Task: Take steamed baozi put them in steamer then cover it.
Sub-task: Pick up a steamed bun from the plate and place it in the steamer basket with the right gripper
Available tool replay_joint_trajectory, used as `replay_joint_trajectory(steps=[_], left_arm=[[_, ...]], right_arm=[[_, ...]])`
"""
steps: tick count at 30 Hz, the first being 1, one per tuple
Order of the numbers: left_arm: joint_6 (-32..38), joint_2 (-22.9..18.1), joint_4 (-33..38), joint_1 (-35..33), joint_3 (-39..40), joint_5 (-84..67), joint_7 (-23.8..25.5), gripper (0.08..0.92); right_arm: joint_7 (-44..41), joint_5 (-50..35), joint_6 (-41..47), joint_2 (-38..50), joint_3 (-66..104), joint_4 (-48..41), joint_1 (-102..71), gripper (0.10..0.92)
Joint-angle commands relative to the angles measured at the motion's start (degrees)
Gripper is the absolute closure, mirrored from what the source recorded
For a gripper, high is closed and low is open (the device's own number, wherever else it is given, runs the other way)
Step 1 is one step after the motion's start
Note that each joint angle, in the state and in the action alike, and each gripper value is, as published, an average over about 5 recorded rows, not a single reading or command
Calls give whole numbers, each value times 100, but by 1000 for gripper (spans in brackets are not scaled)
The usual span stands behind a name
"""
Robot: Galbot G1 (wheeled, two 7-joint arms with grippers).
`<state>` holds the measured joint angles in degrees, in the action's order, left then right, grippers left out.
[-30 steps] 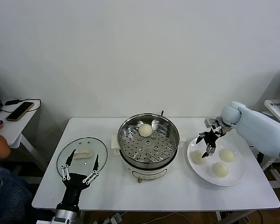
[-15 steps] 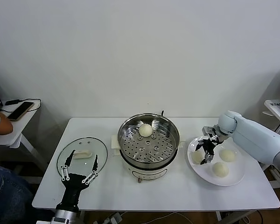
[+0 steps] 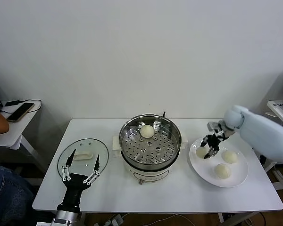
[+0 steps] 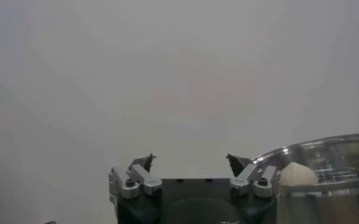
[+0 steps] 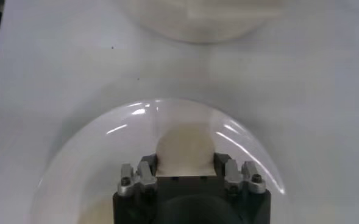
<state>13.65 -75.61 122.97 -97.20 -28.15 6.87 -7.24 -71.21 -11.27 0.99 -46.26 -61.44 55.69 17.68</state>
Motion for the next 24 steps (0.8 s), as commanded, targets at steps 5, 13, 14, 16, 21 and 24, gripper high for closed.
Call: replay_joint_trajectory(steps=[5,13,14,16,21,24], left_arm=[[8,91,40,69,47,-32,-26,177],[-20,88,80,103,112,-33,-29,177],[-22,85,80,106,115,-33,-30,177],[-22,79,80,111,118,-33,-32,177],[-18,64,73,115,118,-32,-45,177],[-14,63,65,121,114,-33,-51,177]], right_arm=[[-746,-1372,403,-391,-1767,1044,2786,389],[-438,-2366,838,-1613,-2352,1346,3253,396],[-357,-2434,884,-1774,-2379,1328,3208,397],[-166,-2585,988,-2095,-2409,1260,3062,397],[257,-2768,1175,-2858,-2500,940,2649,397],[440,-2748,1215,-3198,-2562,679,2398,397]])
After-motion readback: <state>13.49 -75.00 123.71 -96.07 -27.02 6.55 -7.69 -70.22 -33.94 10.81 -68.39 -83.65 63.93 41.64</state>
